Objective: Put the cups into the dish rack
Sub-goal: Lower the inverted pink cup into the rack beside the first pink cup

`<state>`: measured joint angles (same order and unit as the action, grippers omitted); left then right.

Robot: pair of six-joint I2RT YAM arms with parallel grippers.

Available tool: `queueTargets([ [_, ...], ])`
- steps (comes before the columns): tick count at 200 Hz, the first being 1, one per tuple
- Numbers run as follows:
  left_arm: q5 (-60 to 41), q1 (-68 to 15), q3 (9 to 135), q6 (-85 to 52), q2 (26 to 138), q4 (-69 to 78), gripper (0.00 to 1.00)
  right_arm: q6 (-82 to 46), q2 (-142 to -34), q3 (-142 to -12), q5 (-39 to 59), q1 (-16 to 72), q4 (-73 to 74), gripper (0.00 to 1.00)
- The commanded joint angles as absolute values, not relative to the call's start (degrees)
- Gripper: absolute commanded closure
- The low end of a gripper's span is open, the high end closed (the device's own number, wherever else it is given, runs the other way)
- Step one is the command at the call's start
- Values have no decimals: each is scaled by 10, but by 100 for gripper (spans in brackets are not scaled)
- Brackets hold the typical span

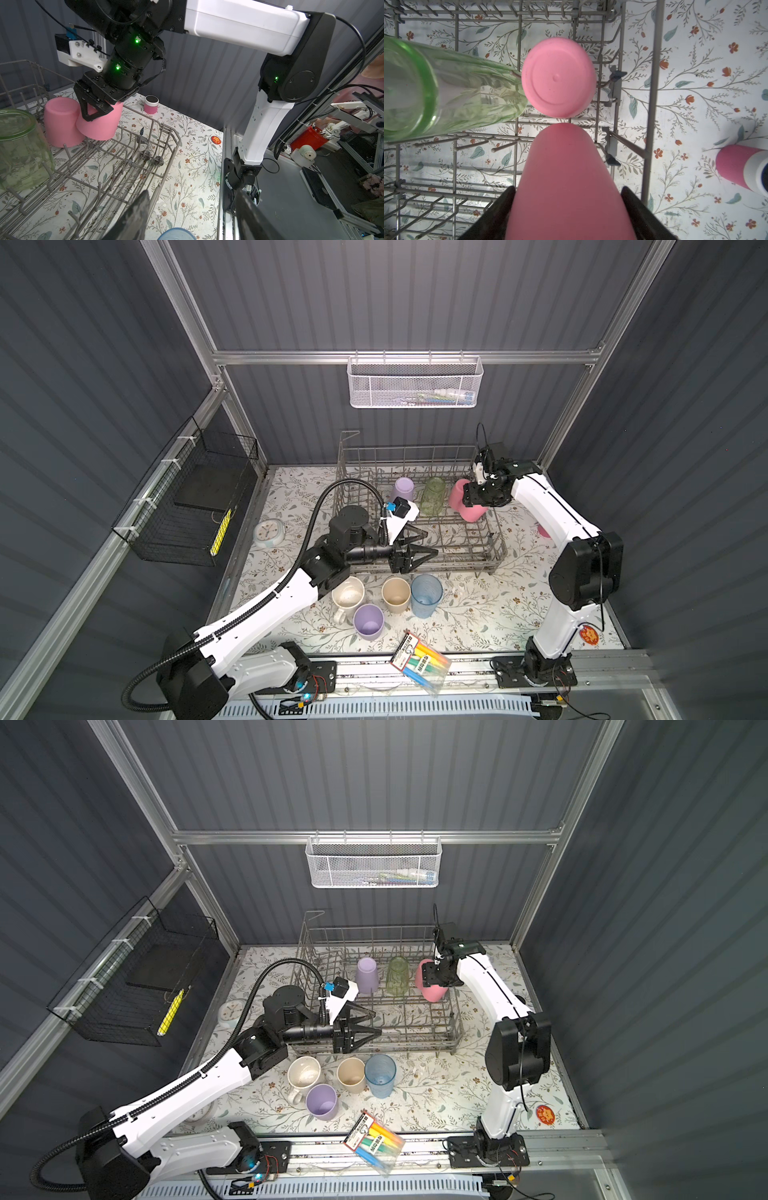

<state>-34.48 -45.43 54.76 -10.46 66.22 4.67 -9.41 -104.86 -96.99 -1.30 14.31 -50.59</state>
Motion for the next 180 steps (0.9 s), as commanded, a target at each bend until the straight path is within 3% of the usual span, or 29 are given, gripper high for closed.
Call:
queueTargets([
  [1, -355, -454, 544, -92, 662, 44, 35, -99, -1062, -984, -14, 145, -499, 52],
  [49, -355, -454, 539, -92, 660, 44, 35, -106, -1083, -980, -14, 152, -492, 49],
  [180, -362, -454, 539, -98, 670, 51, 36, -144, -1090, -950, -35, 161, -466, 28],
])
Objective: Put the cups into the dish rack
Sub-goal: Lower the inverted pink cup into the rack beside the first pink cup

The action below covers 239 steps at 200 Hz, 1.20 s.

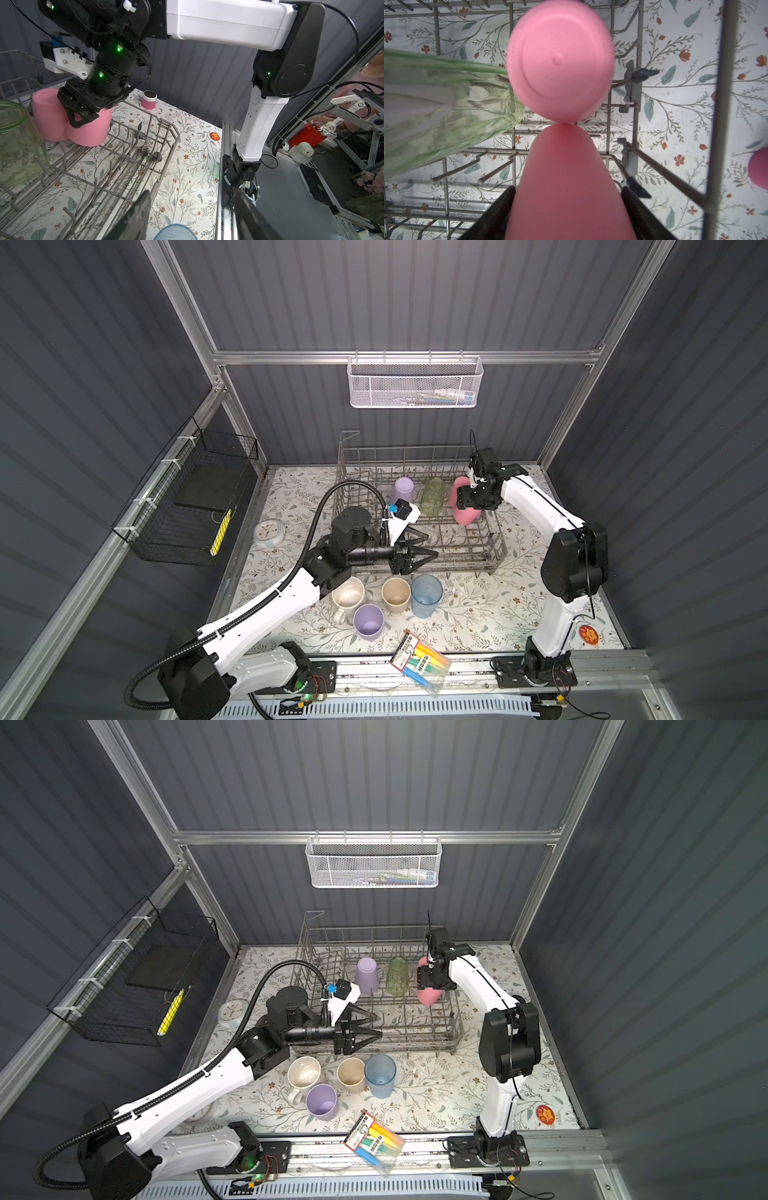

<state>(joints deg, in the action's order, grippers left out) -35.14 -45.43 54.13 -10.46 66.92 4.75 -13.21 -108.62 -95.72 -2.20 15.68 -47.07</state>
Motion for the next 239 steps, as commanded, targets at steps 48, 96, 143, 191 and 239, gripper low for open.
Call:
queueTargets([
  [48, -366, -454, 538, -99, 672, 52, 37, -151, -1091, -934, -35, 161, -456, 26],
  [96, -364, -454, 536, -97, 670, 50, 37, -163, -1088, -910, -41, 162, -440, 22],
  [143, -365, -454, 537, -97, 671, 49, 36, -168, -1082, -909, -49, 163, -438, 14],
  [191, -362, -454, 537, -96, 663, 42, 37, -171, -1070, -908, -51, 163, -436, 11],
  [239, -354, -454, 544, -91, 653, 29, 36, -177, -1001, -885, -48, 162, -434, 8],
])
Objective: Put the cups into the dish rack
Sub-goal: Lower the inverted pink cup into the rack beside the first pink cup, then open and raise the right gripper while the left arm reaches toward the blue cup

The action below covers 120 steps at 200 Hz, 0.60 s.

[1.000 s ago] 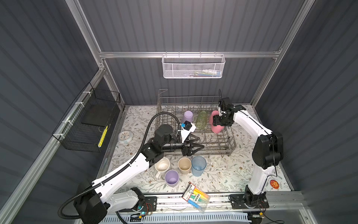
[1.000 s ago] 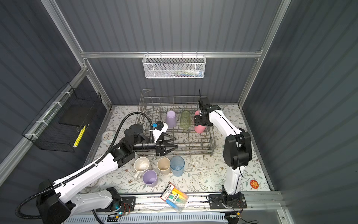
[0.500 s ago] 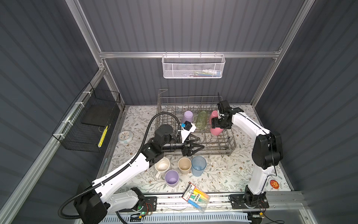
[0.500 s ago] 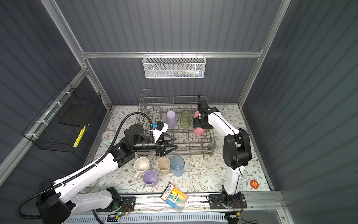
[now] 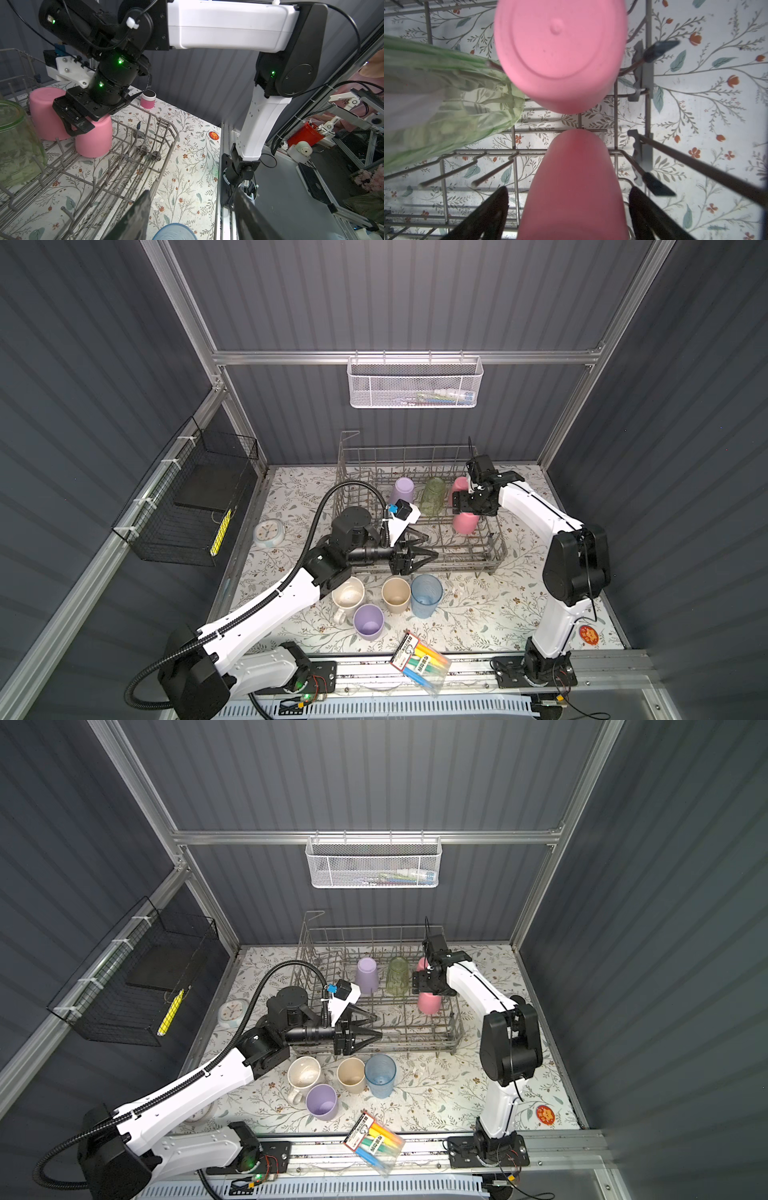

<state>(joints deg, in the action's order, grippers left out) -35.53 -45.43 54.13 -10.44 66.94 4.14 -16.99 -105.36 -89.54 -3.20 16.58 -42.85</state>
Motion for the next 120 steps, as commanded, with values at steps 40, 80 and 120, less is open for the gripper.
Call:
queueTargets([
  [40, -354, -454, 553, -91, 655, 27, 36, -180, -919, -873, -53, 160, -441, 7],
  [80, -324, -454, 601, -59, 663, -65, 35, -178, -811, -826, -37, 158, -415, 7],
  [120, -255, -477, 637, -27, 650, -177, 35, -179, -724, -773, -7, 156, -400, 6],
])
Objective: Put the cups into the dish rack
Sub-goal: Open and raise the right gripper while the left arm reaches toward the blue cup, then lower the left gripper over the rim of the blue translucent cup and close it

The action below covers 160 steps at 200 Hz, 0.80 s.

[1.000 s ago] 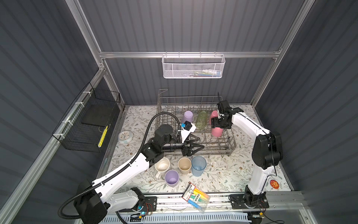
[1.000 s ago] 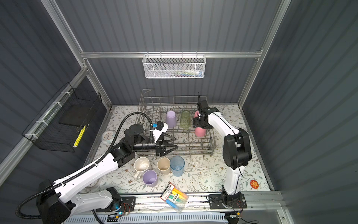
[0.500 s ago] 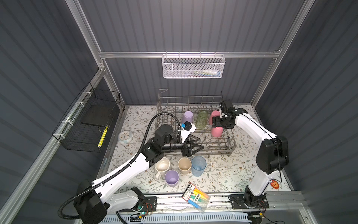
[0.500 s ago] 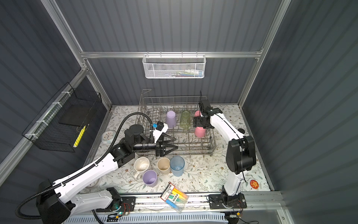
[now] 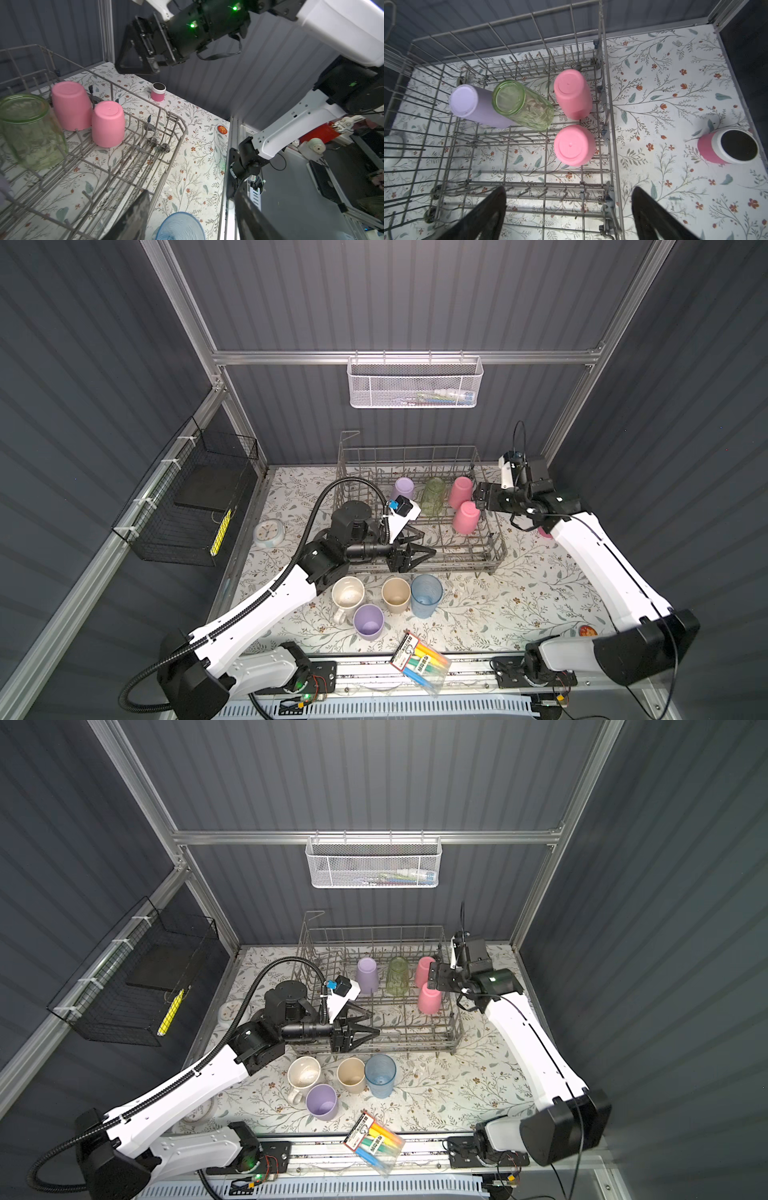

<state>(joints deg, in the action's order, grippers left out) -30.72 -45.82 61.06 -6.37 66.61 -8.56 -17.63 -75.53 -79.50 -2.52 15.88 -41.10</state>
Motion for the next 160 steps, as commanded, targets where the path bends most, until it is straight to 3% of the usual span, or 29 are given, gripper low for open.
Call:
queueTargets([
  [1, -252, -478, 637, -26, 649, -179, 35, -180, -723, -773, -7, 155, -400, 6],
  [38, -109, -585, 671, 1, 645, -280, 34, -184, -684, -726, -14, 152, -392, 6],
  [85, 25, -700, 712, 5, 724, -394, 34, -192, -681, -713, 0, 145, -390, 6],
  [160, 69, -741, 728, 5, 806, -459, 34, -193, -657, -704, 12, 144, -401, 6],
])
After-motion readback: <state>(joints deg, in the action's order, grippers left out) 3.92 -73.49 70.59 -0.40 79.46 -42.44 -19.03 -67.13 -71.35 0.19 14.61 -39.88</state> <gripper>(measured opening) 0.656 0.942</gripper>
